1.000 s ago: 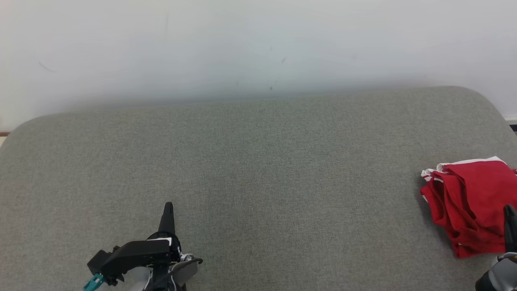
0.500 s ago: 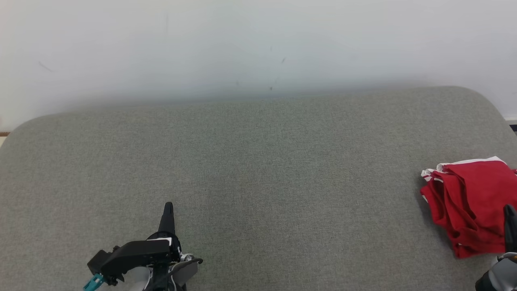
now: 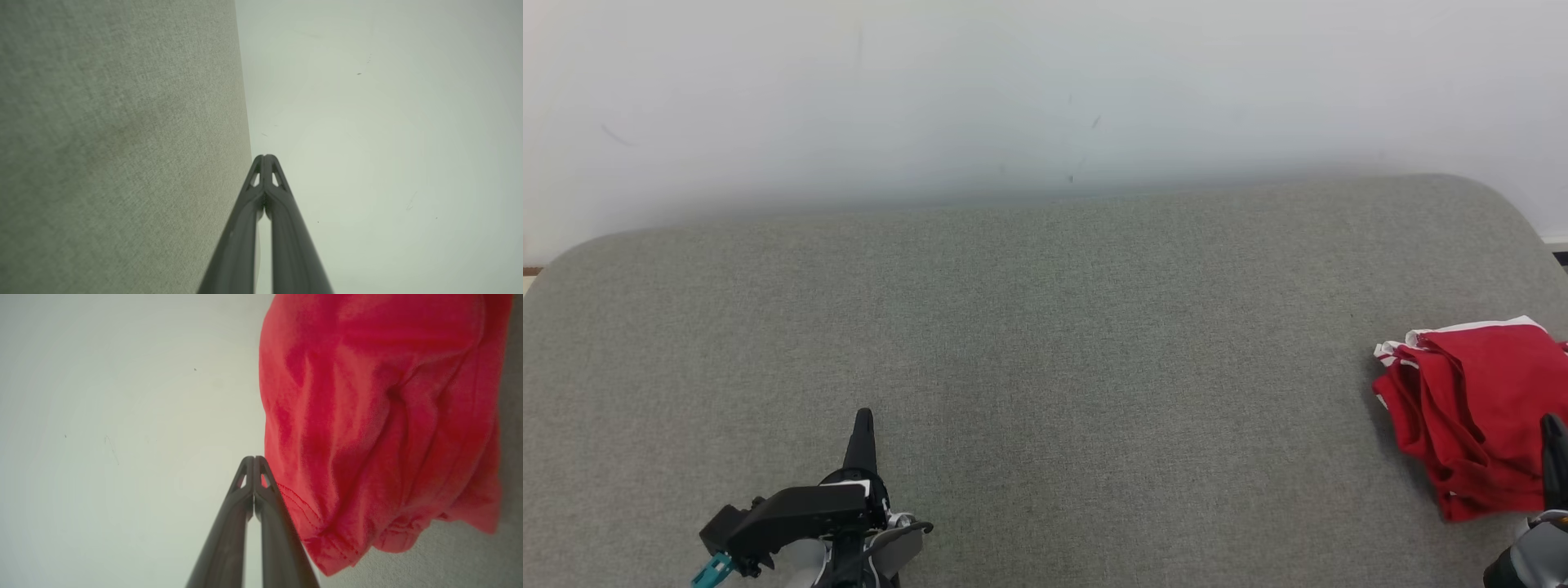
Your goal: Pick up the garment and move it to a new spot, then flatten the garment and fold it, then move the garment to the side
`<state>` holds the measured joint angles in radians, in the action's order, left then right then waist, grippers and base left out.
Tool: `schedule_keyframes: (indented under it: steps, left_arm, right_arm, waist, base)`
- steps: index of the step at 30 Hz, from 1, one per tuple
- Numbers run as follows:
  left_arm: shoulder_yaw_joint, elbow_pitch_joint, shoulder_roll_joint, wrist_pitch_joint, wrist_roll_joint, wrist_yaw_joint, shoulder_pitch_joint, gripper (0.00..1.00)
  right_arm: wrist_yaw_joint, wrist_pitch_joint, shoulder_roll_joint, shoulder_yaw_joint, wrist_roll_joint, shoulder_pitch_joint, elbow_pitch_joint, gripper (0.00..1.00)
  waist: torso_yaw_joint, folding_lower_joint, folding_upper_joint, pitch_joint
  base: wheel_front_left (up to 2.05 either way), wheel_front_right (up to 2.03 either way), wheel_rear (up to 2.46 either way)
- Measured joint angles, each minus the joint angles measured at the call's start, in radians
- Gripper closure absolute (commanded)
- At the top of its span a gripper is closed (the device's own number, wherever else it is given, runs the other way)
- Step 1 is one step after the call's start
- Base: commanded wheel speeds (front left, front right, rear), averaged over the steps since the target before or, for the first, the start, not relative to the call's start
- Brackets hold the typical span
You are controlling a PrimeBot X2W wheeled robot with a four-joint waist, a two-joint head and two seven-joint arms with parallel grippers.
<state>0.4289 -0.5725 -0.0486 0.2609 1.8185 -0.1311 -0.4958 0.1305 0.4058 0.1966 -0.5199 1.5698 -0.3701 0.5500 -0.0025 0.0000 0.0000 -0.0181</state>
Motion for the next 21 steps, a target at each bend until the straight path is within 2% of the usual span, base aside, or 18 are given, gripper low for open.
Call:
schedule_keyframes:
  steps: [21]
  left_arm:
    - [0.0, 0.0, 0.0, 0.0, 0.0, 0.0, 0.0, 1.0]
  right_arm:
    - [0.0, 0.0, -0.001, -0.001, -0.001, 0.0, 0.0, 1.0]
  waist:
    - [0.0, 0.0, 0.0, 0.0]
  base:
    - [0.0, 0.0, 0.0]
